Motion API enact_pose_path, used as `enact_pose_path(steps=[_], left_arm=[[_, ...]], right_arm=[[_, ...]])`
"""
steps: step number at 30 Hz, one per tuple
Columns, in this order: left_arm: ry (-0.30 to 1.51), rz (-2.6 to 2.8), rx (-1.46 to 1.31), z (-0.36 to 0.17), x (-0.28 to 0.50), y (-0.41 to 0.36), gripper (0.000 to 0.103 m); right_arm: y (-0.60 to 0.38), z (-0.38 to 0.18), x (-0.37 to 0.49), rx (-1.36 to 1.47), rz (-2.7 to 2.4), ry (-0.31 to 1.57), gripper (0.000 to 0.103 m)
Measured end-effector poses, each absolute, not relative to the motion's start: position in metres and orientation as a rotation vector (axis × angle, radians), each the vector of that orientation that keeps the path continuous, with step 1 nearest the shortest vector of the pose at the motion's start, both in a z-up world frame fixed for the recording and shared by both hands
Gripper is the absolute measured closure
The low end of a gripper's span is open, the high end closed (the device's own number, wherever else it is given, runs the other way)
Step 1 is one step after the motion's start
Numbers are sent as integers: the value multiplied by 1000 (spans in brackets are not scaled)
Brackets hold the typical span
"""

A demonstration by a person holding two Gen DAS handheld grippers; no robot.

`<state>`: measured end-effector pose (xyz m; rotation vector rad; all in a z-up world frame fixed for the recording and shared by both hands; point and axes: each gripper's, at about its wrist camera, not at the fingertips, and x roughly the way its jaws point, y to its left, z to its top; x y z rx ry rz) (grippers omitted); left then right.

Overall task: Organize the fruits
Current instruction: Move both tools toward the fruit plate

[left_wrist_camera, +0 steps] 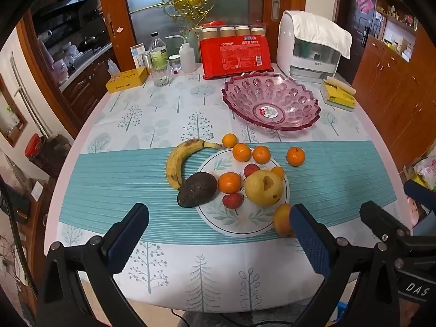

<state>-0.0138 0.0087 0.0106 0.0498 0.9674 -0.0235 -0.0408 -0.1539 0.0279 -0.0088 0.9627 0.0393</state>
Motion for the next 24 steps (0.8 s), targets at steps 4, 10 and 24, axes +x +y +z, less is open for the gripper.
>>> enact_pose_path(steps=[4, 10, 24], left_arm=[[969, -25, 71, 11, -14, 8, 1], [959, -43, 52, 14, -15, 10, 1], [901, -64, 53, 35, -8, 16, 1]], right_arm=[[-162, 33, -45, 15, 43, 956, 4], [-158, 38, -43, 27, 39, 938, 4], [-162, 69, -32, 22, 46, 865, 4]])
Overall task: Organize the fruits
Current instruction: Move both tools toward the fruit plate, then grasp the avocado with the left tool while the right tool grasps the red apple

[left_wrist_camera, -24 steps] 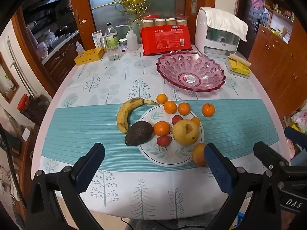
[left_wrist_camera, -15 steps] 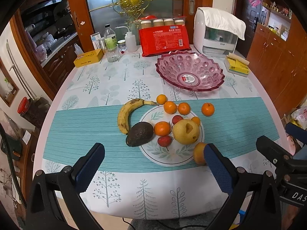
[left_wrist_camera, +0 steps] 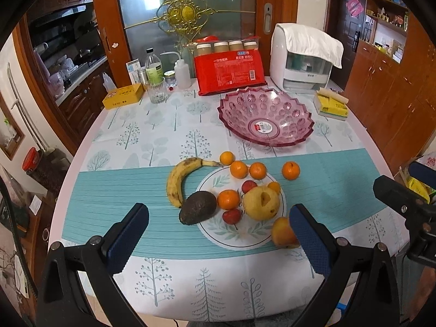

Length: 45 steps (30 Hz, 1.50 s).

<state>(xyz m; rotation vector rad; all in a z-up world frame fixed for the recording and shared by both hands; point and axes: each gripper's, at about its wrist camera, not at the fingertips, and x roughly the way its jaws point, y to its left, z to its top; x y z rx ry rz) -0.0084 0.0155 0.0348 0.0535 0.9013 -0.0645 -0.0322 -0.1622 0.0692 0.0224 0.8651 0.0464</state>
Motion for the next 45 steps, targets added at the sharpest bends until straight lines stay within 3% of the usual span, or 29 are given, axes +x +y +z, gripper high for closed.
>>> enact_pose_path(steps=[19, 35, 40, 45], left_arm=[[954, -12, 15, 32, 3, 22, 1], [982, 26, -35, -6, -2, 37, 1], [1005, 31, -44, -23, 2, 46, 1], [1039, 38, -70, -49, 11, 65, 1]], right_arm=[[-170, 86, -23, -161, 120, 838, 4], [-175, 21, -27, -59, 170, 942, 4], [-169, 2, -24, -56, 180, 963, 12], [-157, -21, -17, -93, 191, 990, 12]])
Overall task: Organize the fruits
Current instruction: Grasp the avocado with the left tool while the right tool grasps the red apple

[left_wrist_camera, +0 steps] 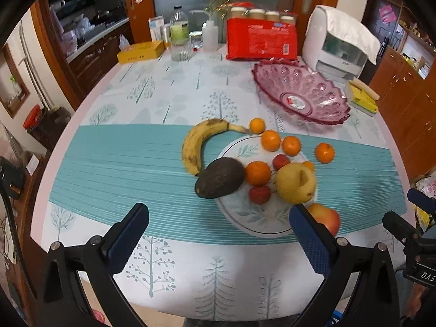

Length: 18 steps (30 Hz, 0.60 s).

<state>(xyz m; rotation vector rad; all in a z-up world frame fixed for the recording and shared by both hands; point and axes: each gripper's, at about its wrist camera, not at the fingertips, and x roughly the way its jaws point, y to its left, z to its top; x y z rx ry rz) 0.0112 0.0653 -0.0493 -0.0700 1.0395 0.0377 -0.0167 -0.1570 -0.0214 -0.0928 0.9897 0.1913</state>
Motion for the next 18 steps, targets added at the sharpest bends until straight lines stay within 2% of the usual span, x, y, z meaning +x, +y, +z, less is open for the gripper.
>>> enact_pose_path(steps=[10, 18], left_arm=[[1108, 10, -98, -103, 51, 99, 2], [1140, -93, 39, -128, 86, 92, 8]], right_arm=[[-141, -63, -2, -54, 277, 1077, 16], [-131, -103, 18, -31, 270, 1176, 19]])
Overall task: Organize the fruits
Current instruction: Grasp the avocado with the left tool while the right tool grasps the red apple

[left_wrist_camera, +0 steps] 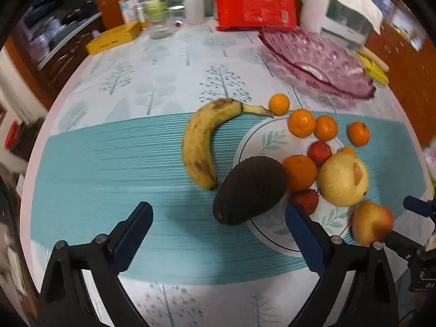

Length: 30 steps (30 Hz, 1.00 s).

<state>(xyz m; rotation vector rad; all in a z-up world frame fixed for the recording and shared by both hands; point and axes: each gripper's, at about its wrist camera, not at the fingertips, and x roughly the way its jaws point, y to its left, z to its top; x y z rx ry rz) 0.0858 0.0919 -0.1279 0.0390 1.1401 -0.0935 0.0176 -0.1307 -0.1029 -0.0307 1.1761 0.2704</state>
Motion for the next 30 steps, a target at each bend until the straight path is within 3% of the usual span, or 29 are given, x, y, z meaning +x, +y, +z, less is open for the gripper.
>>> enact_pose_path(steps=[7, 19, 24, 30], left_arm=[[1180, -190, 107, -143, 110, 86, 10], [1234, -363, 192, -156, 128, 61, 32], [1267, -387, 185, -164, 135, 56, 43], [1278, -384, 187, -170, 137, 51, 47]], right_arm=[[-124, -127, 30, -4, 249, 1247, 20], [-122, -146, 42, 70, 234, 1306, 20], [-124, -147, 44, 73, 211, 1305, 28], [-126, -156, 44, 97, 208, 1338, 28]])
